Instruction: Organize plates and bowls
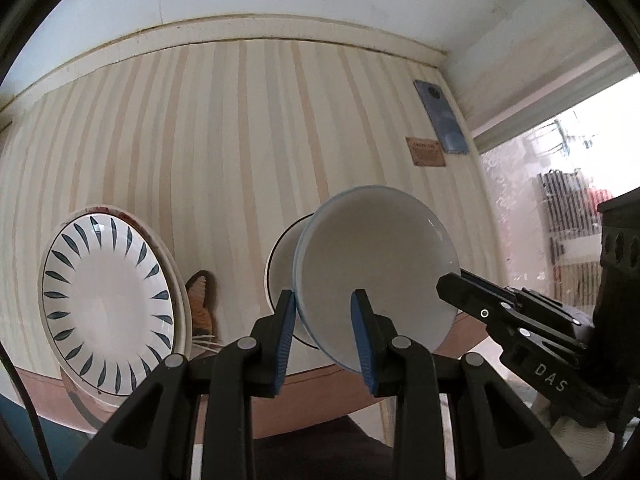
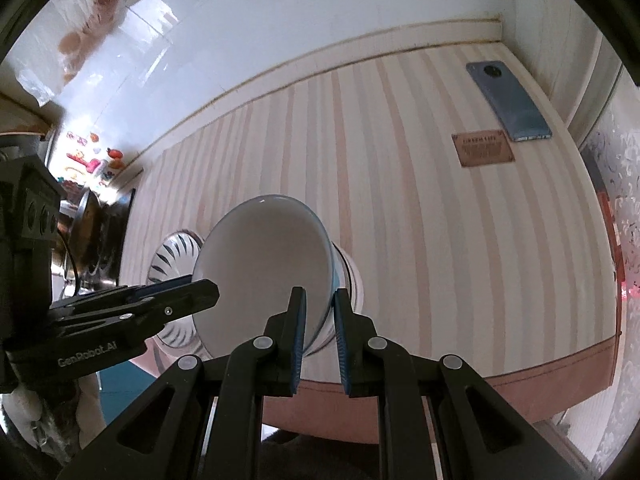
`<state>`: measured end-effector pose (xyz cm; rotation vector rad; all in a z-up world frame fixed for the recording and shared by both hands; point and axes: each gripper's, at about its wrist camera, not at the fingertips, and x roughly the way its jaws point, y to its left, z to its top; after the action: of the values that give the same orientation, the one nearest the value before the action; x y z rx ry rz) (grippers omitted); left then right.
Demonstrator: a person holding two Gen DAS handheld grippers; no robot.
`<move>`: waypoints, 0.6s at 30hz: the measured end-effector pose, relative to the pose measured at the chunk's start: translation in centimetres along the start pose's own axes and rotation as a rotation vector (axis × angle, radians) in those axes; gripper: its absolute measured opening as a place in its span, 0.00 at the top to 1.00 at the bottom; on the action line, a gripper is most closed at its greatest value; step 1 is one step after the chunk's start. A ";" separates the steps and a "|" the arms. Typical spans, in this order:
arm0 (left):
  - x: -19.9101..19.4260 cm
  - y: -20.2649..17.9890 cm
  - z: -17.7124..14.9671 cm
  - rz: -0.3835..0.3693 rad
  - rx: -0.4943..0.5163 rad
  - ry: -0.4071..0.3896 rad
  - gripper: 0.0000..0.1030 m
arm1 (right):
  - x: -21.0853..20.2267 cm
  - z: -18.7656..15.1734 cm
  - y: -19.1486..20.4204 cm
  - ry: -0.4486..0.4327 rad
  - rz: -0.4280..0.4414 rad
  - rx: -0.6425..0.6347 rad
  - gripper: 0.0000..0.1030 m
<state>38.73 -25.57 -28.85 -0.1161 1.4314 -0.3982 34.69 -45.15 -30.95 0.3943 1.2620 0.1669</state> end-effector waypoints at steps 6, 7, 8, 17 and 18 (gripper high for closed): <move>0.9 0.1 0.0 0.017 0.004 0.004 0.75 | 1.0 -0.2 -0.5 0.018 0.004 0.008 0.85; 1.0 0.1 -0.1 0.023 0.004 0.008 0.75 | 1.1 -0.2 -0.5 0.022 0.005 0.010 0.85; 1.1 0.2 -0.1 0.026 0.005 0.010 0.75 | 1.3 -0.2 -0.5 0.025 0.005 0.010 0.85; 2.2 0.5 -0.2 0.056 0.004 0.024 0.75 | 2.7 -0.2 -0.2 0.052 -0.004 0.000 0.85; 2.2 0.5 -0.2 0.058 0.005 0.024 0.75 | 2.8 -0.2 -0.2 0.052 -0.007 -0.001 0.85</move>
<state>38.81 -25.80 -31.07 -0.0653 1.4542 -0.3566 35.37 -44.34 -33.56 0.3868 1.3146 0.1729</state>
